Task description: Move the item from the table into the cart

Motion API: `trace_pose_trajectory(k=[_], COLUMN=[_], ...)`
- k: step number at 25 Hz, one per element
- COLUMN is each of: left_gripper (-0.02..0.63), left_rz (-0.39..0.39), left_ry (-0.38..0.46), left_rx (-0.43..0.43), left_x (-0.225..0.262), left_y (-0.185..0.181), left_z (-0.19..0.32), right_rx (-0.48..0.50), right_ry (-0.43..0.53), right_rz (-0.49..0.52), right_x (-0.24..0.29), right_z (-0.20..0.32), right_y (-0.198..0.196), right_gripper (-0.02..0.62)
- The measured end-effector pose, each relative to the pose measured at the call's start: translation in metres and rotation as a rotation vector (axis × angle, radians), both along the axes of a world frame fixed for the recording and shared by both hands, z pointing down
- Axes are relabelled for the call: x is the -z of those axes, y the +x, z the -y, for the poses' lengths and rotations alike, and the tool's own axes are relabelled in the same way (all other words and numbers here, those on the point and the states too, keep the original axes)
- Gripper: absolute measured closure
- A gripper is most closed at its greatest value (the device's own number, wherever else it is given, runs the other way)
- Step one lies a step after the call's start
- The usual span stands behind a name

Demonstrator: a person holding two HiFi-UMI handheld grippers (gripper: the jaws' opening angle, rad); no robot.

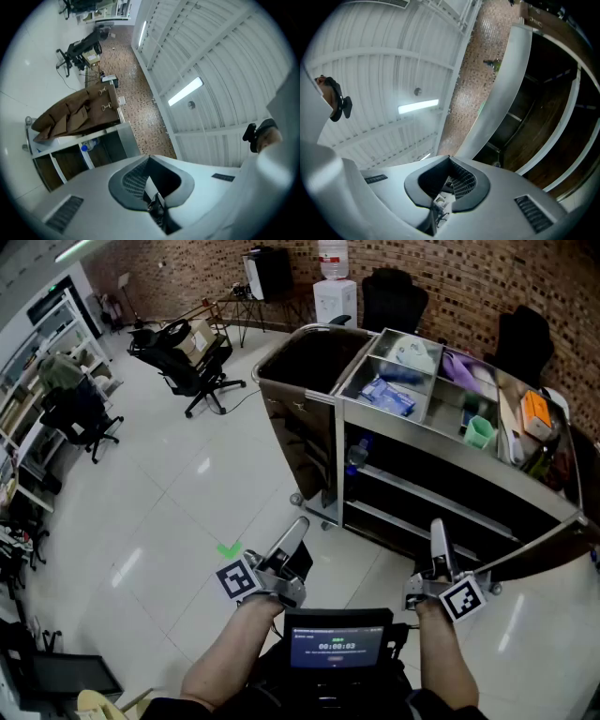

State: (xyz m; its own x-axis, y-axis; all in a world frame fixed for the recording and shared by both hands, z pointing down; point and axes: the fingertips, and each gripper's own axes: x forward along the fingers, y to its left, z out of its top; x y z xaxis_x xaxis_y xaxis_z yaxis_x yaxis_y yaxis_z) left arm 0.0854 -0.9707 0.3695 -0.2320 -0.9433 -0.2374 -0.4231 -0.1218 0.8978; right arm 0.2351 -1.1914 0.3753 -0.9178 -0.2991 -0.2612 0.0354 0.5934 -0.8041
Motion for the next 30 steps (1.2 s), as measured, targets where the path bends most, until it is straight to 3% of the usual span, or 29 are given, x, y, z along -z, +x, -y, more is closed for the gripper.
trace_pose_trajectory(k=[5, 11, 16, 25, 30], left_gripper=[0.601, 0.601, 0.601, 0.601, 0.601], left_rz=[0.007, 0.023, 0.036, 0.047, 0.051], left_ry=[0.043, 0.068, 0.065, 0.037, 0.03], left_rx=[0.099, 0.304, 0.483, 0.881, 1.159], left_x=[0.001, 0.002, -0.003, 0.002, 0.012], left_y=[-0.063, -0.159, -0.215, -0.242, -0.209], left_z=[-0.105, -0.309, -0.486, -0.734, -0.856], right_rx=[0.119, 0.305, 0.481, 0.935, 1.232], right_ry=[0.048, 0.149, 0.173, 0.267, 0.35], right_rz=[-0.021, -0.053, -0.022, -0.063, 0.007], right_x=[-0.002, 0.0, 0.007, -0.011, -0.003], right_z=[-0.095, -0.269, -0.434, -0.71, -0.869], right_y=[-0.09, -0.239, -0.346, -0.473, -0.5], right_gripper=[0.591, 0.591, 0.591, 0.591, 0.591])
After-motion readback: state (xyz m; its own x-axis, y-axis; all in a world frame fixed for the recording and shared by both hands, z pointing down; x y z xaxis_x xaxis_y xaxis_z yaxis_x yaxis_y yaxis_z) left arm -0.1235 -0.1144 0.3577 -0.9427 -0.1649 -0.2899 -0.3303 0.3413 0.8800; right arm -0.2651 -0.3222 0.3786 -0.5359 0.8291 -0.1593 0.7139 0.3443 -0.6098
